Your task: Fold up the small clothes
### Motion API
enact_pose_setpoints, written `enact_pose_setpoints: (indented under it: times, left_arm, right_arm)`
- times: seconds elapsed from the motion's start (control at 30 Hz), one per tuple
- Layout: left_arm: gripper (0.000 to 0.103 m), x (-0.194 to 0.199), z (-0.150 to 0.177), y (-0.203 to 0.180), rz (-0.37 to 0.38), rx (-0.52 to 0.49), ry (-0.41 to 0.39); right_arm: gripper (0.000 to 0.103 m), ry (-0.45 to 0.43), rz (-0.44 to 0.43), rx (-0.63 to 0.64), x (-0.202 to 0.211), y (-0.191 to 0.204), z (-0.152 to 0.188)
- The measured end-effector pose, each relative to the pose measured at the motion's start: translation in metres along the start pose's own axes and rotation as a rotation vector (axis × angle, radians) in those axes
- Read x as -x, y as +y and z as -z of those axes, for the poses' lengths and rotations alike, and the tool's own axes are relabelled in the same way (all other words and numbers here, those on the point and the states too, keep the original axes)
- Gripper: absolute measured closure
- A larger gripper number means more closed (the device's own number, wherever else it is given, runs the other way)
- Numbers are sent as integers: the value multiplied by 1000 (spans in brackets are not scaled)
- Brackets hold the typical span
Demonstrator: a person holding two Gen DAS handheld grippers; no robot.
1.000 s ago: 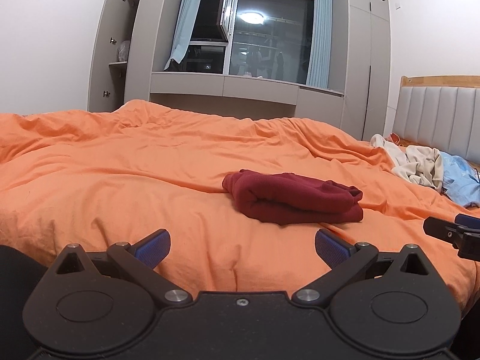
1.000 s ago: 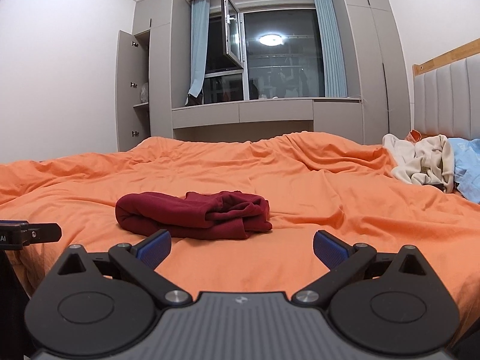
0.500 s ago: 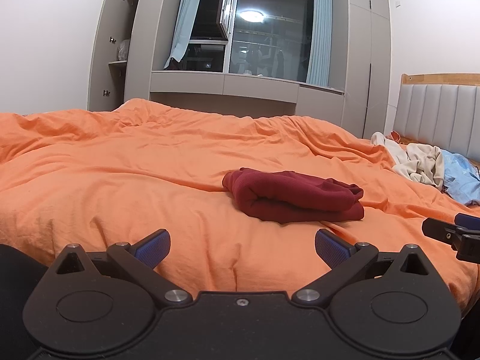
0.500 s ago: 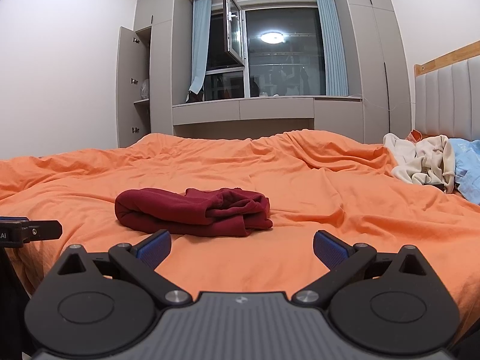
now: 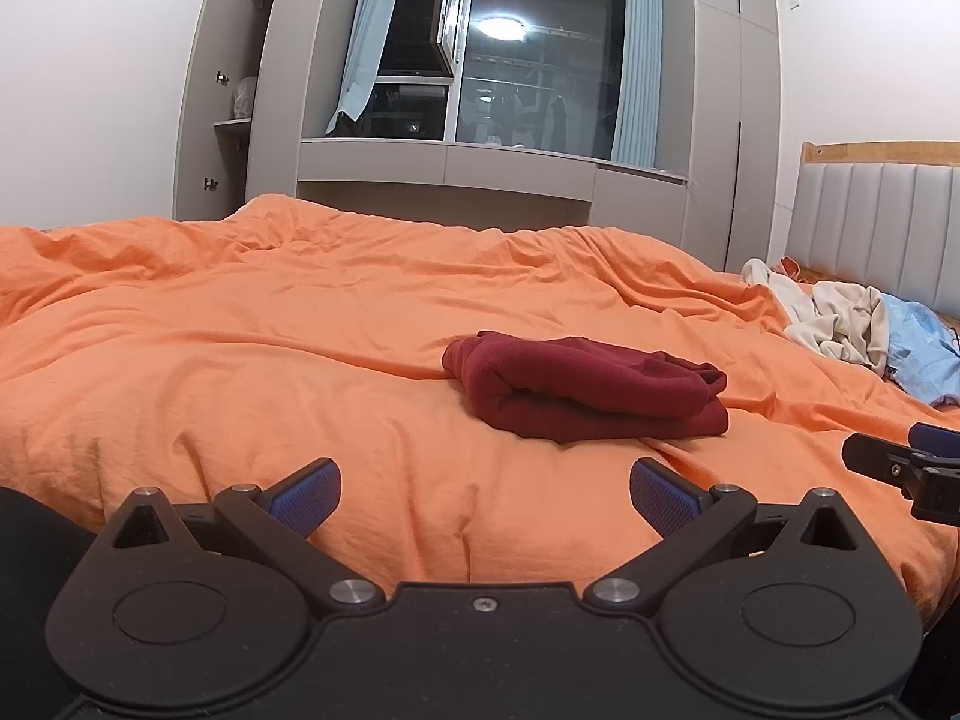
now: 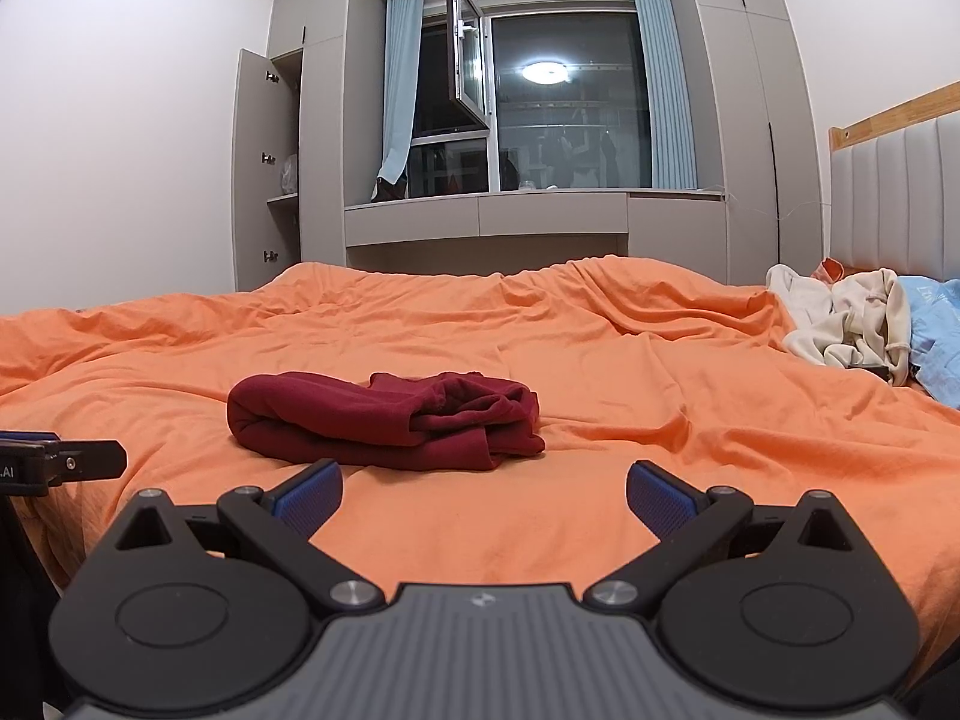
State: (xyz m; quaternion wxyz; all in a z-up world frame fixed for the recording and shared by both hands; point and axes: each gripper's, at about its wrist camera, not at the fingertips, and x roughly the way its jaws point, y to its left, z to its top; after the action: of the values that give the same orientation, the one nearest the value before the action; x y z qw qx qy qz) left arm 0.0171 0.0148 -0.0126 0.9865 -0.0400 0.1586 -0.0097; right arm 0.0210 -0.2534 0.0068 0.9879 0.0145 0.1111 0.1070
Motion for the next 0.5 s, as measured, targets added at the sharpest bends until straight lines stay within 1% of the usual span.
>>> enact_pose_setpoints:
  times: [0.5]
  left_arm:
    - [1, -1, 0, -1, -1, -1, 2]
  right_arm:
    - [0, 3, 0, 1, -1, 0, 2]
